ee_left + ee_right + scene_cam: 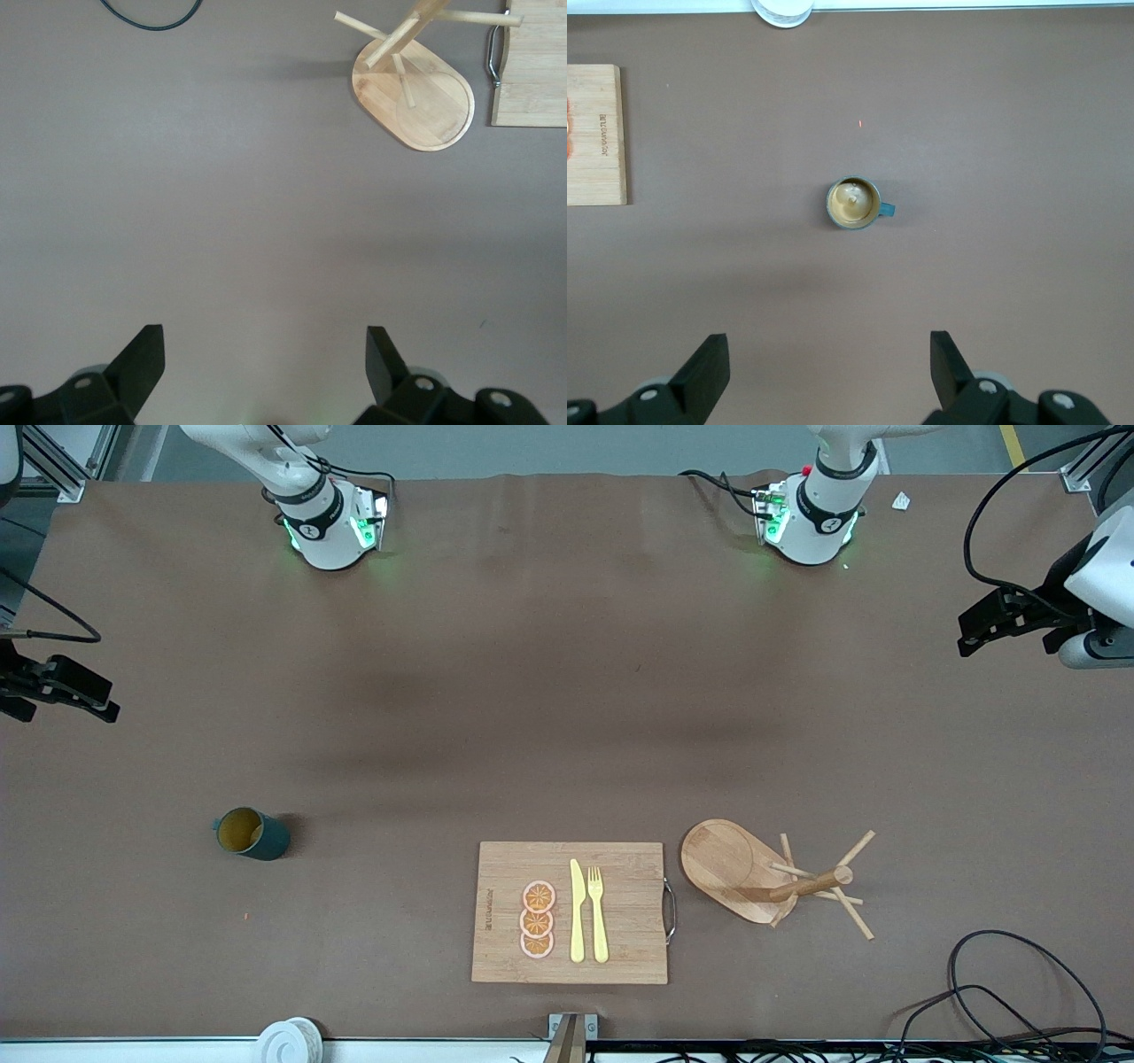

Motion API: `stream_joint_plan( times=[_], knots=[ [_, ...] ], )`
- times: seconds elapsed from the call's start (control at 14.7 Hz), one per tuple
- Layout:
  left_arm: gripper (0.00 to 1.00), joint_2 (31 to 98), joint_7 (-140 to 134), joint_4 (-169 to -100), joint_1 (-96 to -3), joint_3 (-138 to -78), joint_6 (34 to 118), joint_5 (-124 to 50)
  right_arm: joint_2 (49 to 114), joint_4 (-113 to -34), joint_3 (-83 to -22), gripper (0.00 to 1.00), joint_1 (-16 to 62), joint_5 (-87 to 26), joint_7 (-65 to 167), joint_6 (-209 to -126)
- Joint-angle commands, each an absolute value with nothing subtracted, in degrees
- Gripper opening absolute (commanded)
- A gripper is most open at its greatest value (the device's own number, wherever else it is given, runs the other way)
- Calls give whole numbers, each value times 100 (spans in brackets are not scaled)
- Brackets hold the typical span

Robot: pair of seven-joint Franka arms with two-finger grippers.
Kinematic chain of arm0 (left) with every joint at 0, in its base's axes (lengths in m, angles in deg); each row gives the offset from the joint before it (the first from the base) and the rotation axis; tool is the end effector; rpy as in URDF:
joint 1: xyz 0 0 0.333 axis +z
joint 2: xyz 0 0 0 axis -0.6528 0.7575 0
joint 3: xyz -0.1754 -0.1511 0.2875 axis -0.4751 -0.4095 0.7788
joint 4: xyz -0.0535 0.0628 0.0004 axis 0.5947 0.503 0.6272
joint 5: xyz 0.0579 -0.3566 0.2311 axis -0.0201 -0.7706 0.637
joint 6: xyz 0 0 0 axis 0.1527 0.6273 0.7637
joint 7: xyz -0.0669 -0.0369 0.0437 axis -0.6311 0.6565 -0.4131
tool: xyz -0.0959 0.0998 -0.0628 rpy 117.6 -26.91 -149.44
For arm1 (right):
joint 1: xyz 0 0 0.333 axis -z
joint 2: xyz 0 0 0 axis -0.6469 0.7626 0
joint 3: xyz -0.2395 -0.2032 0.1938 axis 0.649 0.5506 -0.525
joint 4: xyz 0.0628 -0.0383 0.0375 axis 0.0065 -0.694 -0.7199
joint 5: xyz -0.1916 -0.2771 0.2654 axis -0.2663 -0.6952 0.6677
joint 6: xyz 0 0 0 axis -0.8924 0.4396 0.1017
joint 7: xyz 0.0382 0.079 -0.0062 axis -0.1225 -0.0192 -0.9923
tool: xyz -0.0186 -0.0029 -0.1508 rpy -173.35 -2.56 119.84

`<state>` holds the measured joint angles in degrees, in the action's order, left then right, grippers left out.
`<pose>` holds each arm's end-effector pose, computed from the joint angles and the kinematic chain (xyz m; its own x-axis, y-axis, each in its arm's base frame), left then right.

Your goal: Pass cup and hang on rack

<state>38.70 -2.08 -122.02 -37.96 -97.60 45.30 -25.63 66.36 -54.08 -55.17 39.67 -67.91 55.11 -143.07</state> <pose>0.5813 -0.0474 0.6530 0.9999 0.0037 -0.0127 0.0032 -0.9993 -0.0382 0.6475 -0.0212 0.6451 0.9974 -0.0174 0.0698 -0.0185 -0.9997 0.0160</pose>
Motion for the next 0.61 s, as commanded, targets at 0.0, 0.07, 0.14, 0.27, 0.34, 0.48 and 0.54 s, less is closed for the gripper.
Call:
stream_joint_plan(
  times=[0.0,0.07,0.14,0.27,0.34,0.48,0.54],
  knots=[
    [100,3920,-179,-12058,-3803,-9759,4414,-2534,6607,-5425,-5583,100,4049,-6900,5512,-14290],
    [100,3920,-179,-12058,-3803,-9759,4414,-2543,6607,-5425,-5583,100,4049,-6900,5512,-14290],
    [100,3920,-171,-12058,-3803,-9759,4422,-2534,6607,-5425,-5583,100,4049,-6900,5512,-14290],
    [100,3920,-171,-12058,-3794,-9759,4414,-2534,6607,-5425,-5592,100,4049,-6900,5512,-14290],
    [100,3920,-171,-12058,-3785,-9759,4422,-2534,6607,-5425,-5583,100,4049,-6900,5512,-14290],
    [100,3920,-153,-12049,-3785,-9759,4414,-2534,6607,-5425,-5592,100,4049,-6900,5512,-14290],
    [100,3920,-136,-12049,-3777,-9759,4422,-2543,6607,-5425,-5583,100,4049,-6900,5512,-14290]
  ],
)
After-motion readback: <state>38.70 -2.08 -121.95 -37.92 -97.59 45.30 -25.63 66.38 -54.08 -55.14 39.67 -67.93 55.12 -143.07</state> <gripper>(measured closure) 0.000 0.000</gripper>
